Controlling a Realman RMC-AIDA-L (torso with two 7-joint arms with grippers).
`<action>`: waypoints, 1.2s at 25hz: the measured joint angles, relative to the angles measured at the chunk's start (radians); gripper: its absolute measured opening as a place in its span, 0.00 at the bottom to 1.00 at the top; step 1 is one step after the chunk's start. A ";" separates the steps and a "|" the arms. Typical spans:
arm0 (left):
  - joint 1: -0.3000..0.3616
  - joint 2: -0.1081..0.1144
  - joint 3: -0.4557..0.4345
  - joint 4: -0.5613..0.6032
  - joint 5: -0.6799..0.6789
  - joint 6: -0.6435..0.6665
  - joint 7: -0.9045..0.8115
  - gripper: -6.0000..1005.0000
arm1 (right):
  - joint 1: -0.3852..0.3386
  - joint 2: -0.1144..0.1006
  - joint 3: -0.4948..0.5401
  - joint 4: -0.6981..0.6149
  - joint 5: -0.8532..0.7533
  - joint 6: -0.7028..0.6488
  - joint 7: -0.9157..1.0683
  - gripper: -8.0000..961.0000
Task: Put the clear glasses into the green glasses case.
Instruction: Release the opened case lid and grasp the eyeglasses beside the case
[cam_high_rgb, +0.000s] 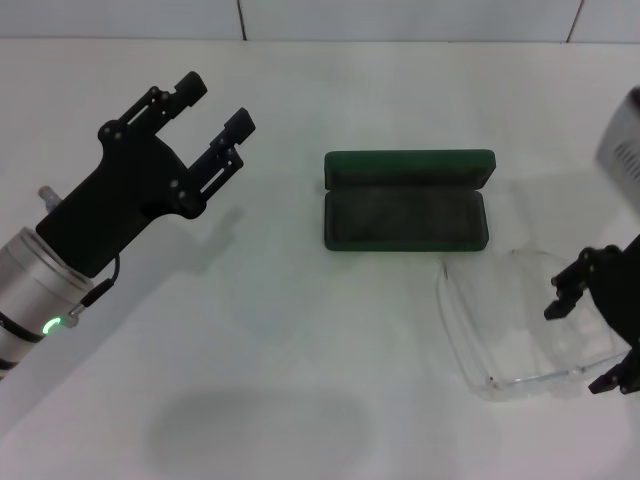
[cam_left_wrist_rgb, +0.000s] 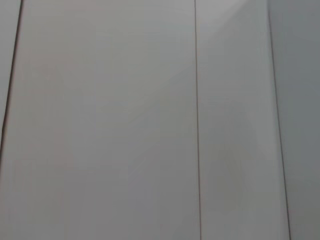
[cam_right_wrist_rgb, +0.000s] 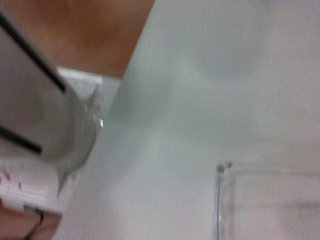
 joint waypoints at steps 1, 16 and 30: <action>-0.001 0.000 0.000 -0.002 0.000 0.000 0.001 0.62 | -0.003 0.000 -0.053 -0.001 -0.016 0.026 0.018 0.81; -0.001 0.002 -0.001 -0.015 -0.001 0.002 0.003 0.62 | -0.011 0.007 -0.346 0.019 -0.042 0.163 0.114 0.78; 0.004 0.003 -0.001 -0.030 0.002 0.002 0.005 0.62 | -0.006 0.006 -0.385 0.018 -0.054 0.178 0.149 0.59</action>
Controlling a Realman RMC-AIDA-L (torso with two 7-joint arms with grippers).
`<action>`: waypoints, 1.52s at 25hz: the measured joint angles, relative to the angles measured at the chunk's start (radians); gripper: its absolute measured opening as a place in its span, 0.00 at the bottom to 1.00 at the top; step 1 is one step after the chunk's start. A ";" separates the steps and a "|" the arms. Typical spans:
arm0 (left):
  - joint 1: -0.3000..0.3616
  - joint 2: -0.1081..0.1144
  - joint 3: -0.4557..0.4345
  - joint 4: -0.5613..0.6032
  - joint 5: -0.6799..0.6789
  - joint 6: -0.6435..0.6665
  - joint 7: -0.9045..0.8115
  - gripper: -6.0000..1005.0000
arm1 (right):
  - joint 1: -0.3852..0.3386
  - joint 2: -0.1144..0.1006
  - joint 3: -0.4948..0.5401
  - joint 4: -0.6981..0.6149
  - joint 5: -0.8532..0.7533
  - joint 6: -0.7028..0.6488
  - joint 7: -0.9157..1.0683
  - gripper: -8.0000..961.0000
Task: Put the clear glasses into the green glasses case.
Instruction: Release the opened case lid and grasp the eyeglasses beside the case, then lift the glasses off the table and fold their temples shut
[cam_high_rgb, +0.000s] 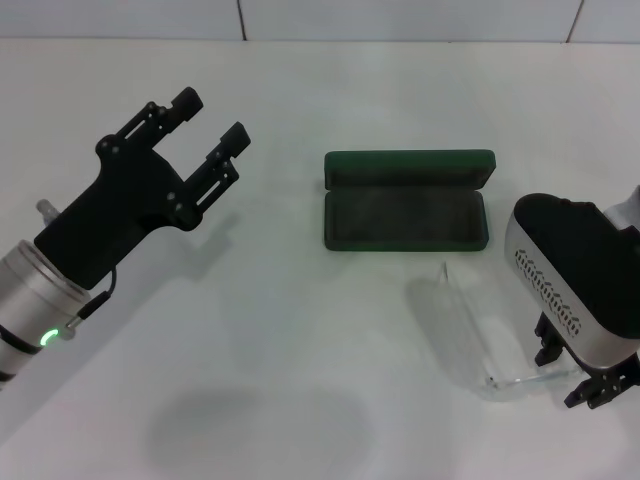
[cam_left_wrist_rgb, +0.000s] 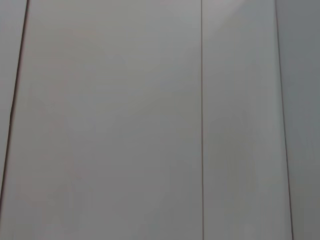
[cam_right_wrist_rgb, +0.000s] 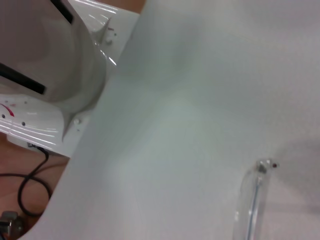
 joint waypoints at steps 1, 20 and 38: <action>0.000 0.000 0.000 -0.004 0.001 0.000 0.001 0.62 | 0.000 0.000 0.000 0.000 -0.004 0.002 0.000 0.57; -0.007 -0.001 -0.004 -0.037 -0.004 0.022 0.010 0.62 | -0.002 0.000 -0.041 -0.004 -0.024 0.011 0.028 0.26; -0.052 -0.012 0.006 -0.248 -0.222 0.106 -0.039 0.62 | -0.086 -0.004 0.011 -0.145 0.004 0.010 0.014 0.14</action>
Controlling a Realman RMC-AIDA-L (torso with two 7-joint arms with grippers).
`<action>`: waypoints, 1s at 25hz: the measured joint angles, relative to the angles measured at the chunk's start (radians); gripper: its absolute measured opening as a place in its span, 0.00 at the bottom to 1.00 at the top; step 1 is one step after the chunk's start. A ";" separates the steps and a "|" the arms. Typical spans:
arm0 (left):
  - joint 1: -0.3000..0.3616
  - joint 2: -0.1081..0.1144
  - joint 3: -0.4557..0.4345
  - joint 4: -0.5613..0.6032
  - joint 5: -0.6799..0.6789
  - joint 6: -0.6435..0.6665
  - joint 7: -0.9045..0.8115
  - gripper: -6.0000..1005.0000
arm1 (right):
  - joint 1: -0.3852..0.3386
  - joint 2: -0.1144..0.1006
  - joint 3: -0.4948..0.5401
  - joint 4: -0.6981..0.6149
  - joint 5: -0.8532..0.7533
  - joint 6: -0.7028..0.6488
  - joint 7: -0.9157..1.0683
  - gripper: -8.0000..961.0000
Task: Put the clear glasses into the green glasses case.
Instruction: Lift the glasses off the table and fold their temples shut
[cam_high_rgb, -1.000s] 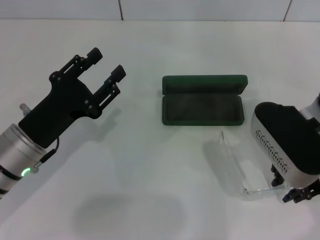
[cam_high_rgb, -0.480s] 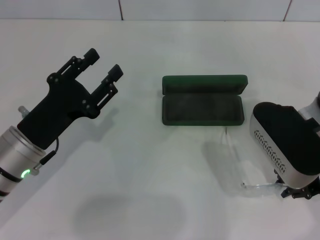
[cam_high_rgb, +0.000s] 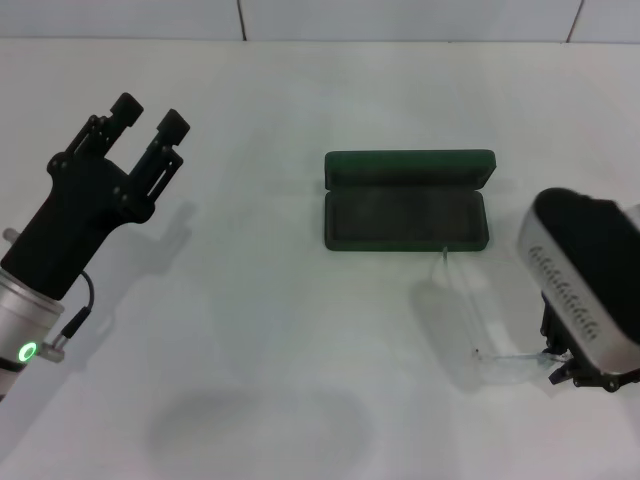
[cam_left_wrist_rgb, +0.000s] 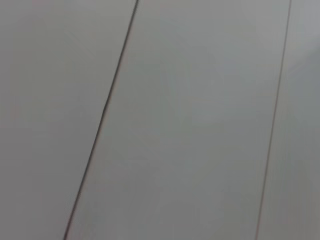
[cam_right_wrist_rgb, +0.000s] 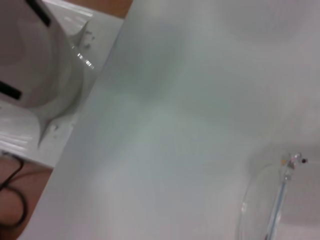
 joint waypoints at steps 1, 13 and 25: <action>0.000 0.001 0.003 -0.003 -0.001 0.007 -0.004 0.62 | -0.012 -0.001 0.020 -0.011 0.013 -0.006 -0.013 0.14; 0.036 0.000 0.008 -0.008 0.000 0.136 0.045 0.62 | -0.213 0.003 0.286 -0.013 0.418 0.087 -0.373 0.14; -0.076 0.025 0.123 0.044 0.218 0.157 -0.072 0.62 | -0.297 0.002 0.226 0.281 0.829 0.363 -0.873 0.14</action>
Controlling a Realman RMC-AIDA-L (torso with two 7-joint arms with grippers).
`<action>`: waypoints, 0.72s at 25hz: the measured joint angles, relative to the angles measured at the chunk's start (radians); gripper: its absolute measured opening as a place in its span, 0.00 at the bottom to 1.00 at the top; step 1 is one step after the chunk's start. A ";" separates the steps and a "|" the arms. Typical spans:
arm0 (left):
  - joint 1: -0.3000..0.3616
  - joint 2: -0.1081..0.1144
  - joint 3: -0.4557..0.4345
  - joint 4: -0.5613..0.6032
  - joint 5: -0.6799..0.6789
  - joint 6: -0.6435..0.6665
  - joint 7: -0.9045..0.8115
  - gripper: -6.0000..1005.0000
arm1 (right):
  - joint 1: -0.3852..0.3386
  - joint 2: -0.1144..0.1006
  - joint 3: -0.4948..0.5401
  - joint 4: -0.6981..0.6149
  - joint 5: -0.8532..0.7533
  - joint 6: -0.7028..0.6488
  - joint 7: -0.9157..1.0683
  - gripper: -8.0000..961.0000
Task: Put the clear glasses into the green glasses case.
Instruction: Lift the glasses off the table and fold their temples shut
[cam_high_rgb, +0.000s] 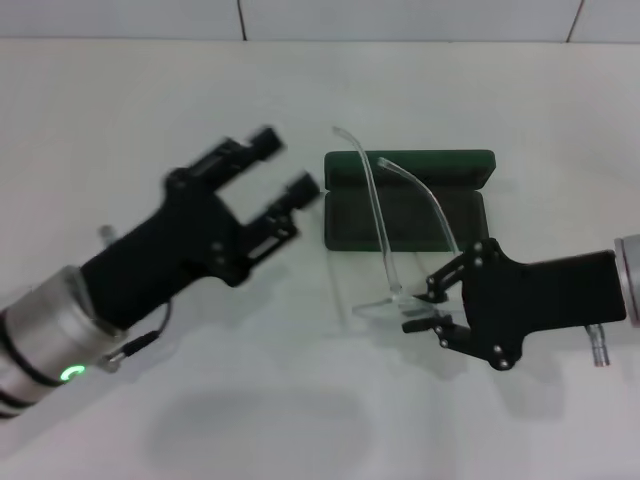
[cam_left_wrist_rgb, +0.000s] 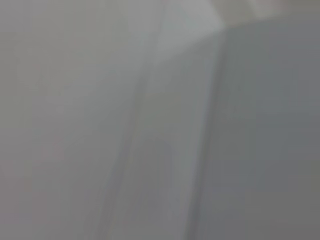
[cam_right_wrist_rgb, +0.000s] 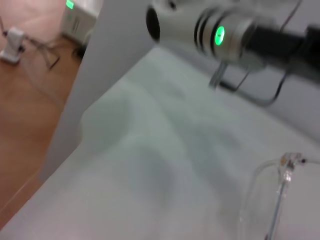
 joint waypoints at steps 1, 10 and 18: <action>-0.022 0.002 0.000 0.000 0.034 0.002 -0.011 0.62 | 0.000 0.001 -0.001 0.024 0.031 0.002 -0.041 0.14; -0.083 0.004 0.002 0.045 0.177 0.004 -0.051 0.62 | -0.003 0.001 -0.017 0.100 0.105 -0.004 -0.174 0.14; -0.086 0.000 0.001 0.070 0.253 -0.006 -0.093 0.62 | -0.018 -0.001 -0.028 0.131 0.184 -0.033 -0.305 0.14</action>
